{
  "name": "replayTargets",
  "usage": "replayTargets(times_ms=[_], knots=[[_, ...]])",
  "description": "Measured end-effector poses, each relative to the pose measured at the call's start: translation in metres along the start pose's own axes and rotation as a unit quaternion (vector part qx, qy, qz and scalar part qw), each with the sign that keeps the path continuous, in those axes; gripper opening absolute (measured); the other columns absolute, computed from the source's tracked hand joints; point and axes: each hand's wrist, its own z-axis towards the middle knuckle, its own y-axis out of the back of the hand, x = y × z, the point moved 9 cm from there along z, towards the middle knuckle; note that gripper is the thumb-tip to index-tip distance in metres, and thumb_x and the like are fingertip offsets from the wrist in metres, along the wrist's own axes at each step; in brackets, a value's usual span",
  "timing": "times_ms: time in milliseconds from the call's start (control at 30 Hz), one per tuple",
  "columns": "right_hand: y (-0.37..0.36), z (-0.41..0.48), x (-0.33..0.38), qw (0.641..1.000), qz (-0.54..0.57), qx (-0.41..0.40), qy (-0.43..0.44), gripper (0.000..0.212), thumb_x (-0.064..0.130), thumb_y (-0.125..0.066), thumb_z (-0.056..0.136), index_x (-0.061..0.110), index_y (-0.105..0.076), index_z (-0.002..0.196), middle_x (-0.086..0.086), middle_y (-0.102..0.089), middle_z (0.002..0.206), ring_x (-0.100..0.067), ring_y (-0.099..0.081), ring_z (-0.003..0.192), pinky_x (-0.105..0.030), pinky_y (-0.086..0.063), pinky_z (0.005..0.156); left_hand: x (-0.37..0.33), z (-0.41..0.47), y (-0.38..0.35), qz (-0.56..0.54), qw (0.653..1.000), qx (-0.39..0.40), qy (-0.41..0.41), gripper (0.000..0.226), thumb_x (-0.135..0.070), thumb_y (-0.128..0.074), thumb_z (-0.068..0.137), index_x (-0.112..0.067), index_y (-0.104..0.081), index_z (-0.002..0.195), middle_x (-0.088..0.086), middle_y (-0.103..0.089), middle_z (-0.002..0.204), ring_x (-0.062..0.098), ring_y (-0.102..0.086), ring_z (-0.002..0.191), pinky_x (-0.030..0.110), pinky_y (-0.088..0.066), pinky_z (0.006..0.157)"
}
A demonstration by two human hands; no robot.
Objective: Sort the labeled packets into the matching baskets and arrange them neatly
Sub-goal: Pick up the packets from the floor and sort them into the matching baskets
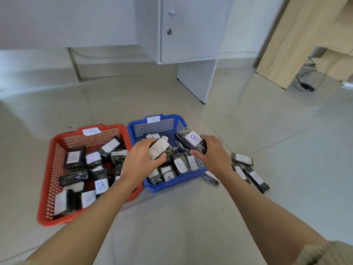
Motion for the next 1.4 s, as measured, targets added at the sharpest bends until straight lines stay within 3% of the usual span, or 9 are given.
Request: replayTargets(times_ms=[167, 367, 533, 767, 833, 1000, 1200, 1300, 1400], knots=[[-0.013, 0.059, 0.053, 0.995, -0.045, 0.049, 0.068, 0.061, 0.043, -0.062, 0.087, 0.016, -0.039, 0.136, -0.004, -0.045, 0.133, -0.021, -0.039, 0.122, -0.037, -0.041, 0.092, 0.039, 0.015, 0.034, 0.038, 0.999, -0.011, 0.030, 0.045, -0.037, -0.069, 0.078, -0.018, -0.057, 0.117, -0.002, -0.062, 0.107, 0.016, -0.056, 0.097, 0.026, -0.041, 0.069], [-0.088, 0.095, 0.090, 0.991, 0.056, 0.058, 0.104, 0.062, 0.044, -0.062, 0.087, 0.014, -0.041, 0.137, -0.006, -0.045, 0.134, -0.023, -0.038, 0.125, -0.035, -0.037, 0.096, 0.095, 0.007, 0.035, 0.066, 0.987, -0.060, 0.131, 0.045, -0.036, -0.069, 0.078, -0.016, -0.057, 0.118, -0.002, -0.060, 0.107, 0.016, -0.056, 0.097, 0.030, -0.047, 0.076], [-0.173, 0.094, 0.147, 0.974, 0.138, 0.086, 0.158, 0.060, 0.044, -0.063, 0.085, 0.012, -0.045, 0.133, -0.007, -0.049, 0.126, -0.024, -0.044, 0.119, -0.036, -0.040, 0.093, 0.168, -0.031, 0.048, 0.094, 0.961, -0.097, 0.243, 0.051, -0.041, -0.068, 0.079, -0.019, -0.056, 0.123, -0.004, -0.062, 0.111, 0.014, -0.057, 0.098, 0.032, -0.050, 0.081], [-0.250, 0.079, 0.206, 0.953, 0.138, 0.160, 0.217, 0.056, 0.032, -0.065, 0.086, 0.017, -0.043, 0.136, -0.003, -0.050, 0.127, -0.020, -0.039, 0.122, -0.034, -0.040, 0.099, 0.231, -0.077, 0.091, 0.071, 0.906, -0.224, 0.353, 0.048, -0.039, -0.070, 0.079, -0.019, -0.057, 0.121, -0.006, -0.063, 0.106, 0.014, -0.059, 0.091, 0.032, -0.053, 0.077], [-0.263, 0.077, 0.216, 0.950, 0.152, 0.177, 0.210, 0.052, 0.026, -0.067, 0.085, 0.017, -0.045, 0.131, -0.004, -0.053, 0.122, -0.020, -0.043, 0.118, -0.035, -0.043, 0.098, 0.240, -0.084, 0.098, 0.053, 0.893, -0.254, 0.369, 0.050, -0.041, -0.069, 0.079, -0.020, -0.056, 0.122, -0.005, -0.064, 0.108, 0.014, -0.061, 0.092, 0.036, -0.056, 0.079], [-0.294, 0.064, 0.253, 0.945, 0.172, 0.176, 0.216, 0.036, 0.023, -0.072, 0.080, 0.022, -0.051, 0.109, -0.005, -0.059, 0.098, -0.024, -0.054, 0.096, -0.034, -0.048, 0.076, 0.249, -0.091, 0.117, 0.034, 0.872, -0.313, 0.374, 0.042, -0.038, -0.070, 0.079, -0.021, -0.060, 0.115, -0.010, -0.063, 0.096, 0.008, -0.061, 0.085, 0.032, -0.055, 0.075], [-0.317, 0.063, 0.278, 0.975, 0.140, 0.140, 0.098, 0.039, 0.025, -0.071, 0.082, 0.015, -0.054, 0.116, -0.013, -0.049, 0.119, -0.029, -0.046, 0.113, -0.038, -0.045, 0.085, 0.250, -0.110, 0.140, 0.016, 0.859, -0.350, 0.375, 0.035, -0.039, -0.070, 0.080, -0.024, -0.060, 0.111, -0.024, -0.054, 0.081, -0.009, -0.054, 0.074, 0.008, -0.039, 0.060], [-0.331, 0.057, 0.286, 0.972, 0.163, 0.156, 0.067, 0.045, 0.027, -0.071, 0.082, 0.010, -0.053, 0.120, -0.016, -0.041, 0.124, -0.032, -0.044, 0.115, -0.039, -0.046, 0.088, 0.255, -0.120, 0.147, 0.005, 0.854, -0.353, 0.383, 0.036, -0.039, -0.070, 0.080, -0.023, -0.060, 0.111, -0.026, -0.053, 0.081, -0.011, -0.054, 0.074, 0.006, -0.037, 0.058], [-0.342, 0.050, 0.290, 0.962, 0.192, 0.172, 0.085, 0.035, 0.034, -0.059, 0.091, 0.009, -0.061, 0.114, -0.014, -0.051, 0.119, -0.026, -0.052, 0.106, -0.028, -0.042, 0.079, 0.261, -0.128, 0.150, 0.003, 0.851, -0.356, 0.386, 0.038, -0.039, -0.070, 0.080, -0.022, -0.060, 0.113, -0.022, -0.057, 0.085, -0.010, -0.054, 0.074, 0.007, -0.037, 0.057]])
